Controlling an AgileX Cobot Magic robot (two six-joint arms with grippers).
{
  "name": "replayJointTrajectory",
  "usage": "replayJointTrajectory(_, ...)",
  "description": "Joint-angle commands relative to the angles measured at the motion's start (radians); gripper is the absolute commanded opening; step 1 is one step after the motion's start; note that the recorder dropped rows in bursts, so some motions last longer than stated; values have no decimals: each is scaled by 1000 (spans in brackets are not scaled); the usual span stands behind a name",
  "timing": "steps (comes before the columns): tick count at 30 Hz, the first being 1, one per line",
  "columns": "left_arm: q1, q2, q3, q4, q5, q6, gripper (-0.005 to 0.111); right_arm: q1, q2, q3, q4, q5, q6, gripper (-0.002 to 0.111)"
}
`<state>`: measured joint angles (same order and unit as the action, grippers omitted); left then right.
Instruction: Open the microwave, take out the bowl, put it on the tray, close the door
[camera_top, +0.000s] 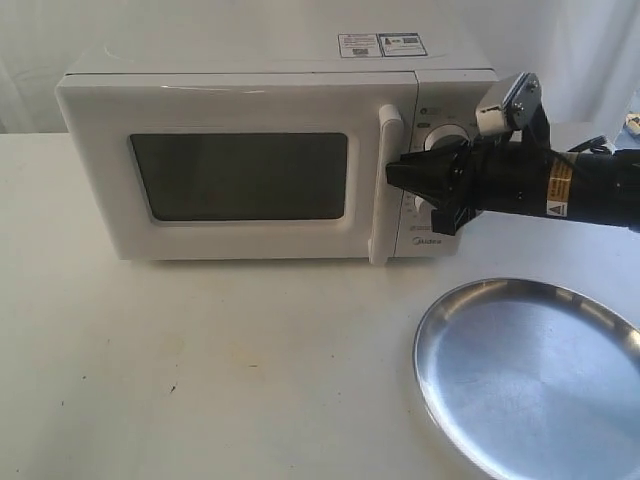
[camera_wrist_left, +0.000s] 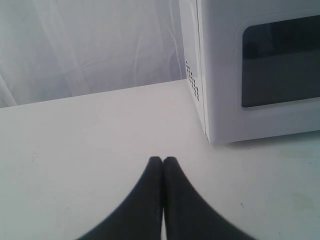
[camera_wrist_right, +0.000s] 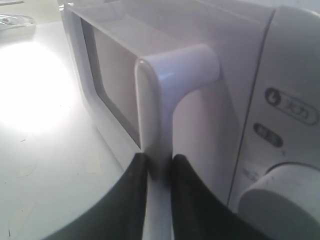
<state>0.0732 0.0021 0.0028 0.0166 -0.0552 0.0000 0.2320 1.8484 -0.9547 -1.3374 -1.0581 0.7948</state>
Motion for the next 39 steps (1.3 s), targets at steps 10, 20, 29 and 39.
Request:
replayJointTrajectory(10,-4,-2,-3,-8,-4,0,0,159,-14,-37,-283,-163,-75,0)
replayJointTrajectory(20,-4,-2,-3,-8,-4,0,0,233,-44,-61,-338,-163,-66,0)
replayJointTrajectory(29,-4,-2,-3,-8,-4,0,0,249,-65,-59,-235,-163,-42,0)
replayJointTrajectory(39,-4,-2,-3,-8,-4,0,0,245,-220,42,71,369,4,0)
